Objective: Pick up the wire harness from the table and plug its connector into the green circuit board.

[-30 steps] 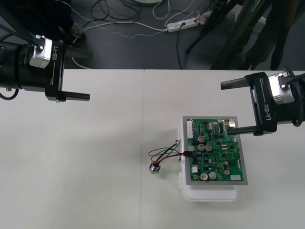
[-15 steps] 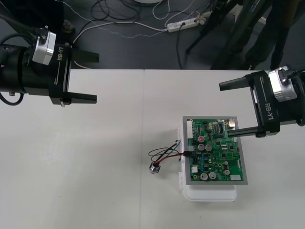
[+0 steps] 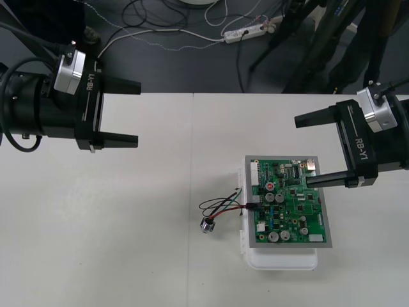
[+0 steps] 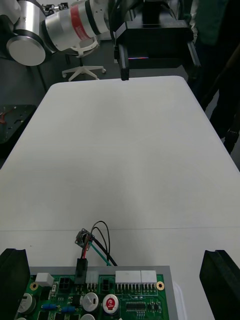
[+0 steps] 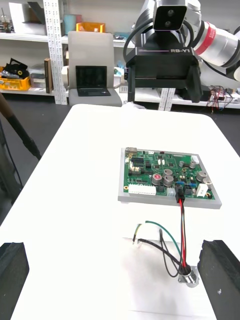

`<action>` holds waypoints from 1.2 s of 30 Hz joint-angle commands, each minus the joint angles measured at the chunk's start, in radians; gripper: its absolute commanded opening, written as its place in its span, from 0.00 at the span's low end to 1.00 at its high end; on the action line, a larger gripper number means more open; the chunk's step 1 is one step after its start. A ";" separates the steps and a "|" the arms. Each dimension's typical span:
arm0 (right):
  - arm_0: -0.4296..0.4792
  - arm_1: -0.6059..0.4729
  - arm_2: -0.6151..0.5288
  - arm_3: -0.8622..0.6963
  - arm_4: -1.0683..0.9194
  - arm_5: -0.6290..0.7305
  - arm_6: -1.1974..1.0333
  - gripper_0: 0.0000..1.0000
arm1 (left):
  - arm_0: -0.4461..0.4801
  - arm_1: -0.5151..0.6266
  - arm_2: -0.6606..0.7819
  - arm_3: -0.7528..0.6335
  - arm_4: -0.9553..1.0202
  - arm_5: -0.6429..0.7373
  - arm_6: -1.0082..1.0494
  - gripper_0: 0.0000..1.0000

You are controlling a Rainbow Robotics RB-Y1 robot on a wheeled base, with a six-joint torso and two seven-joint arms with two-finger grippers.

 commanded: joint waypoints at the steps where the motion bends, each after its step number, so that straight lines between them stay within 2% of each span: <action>1: 0.025 -0.037 -0.025 -0.033 -0.010 -0.007 -0.006 1.00 | 0.018 -0.030 0.025 -0.033 -0.016 -0.032 -0.019 1.00; 36: 0.029 -0.037 -0.026 -0.033 -0.007 -0.007 -0.028 1.00 | 0.023 -0.038 0.023 -0.033 -0.016 -0.032 -0.026 1.00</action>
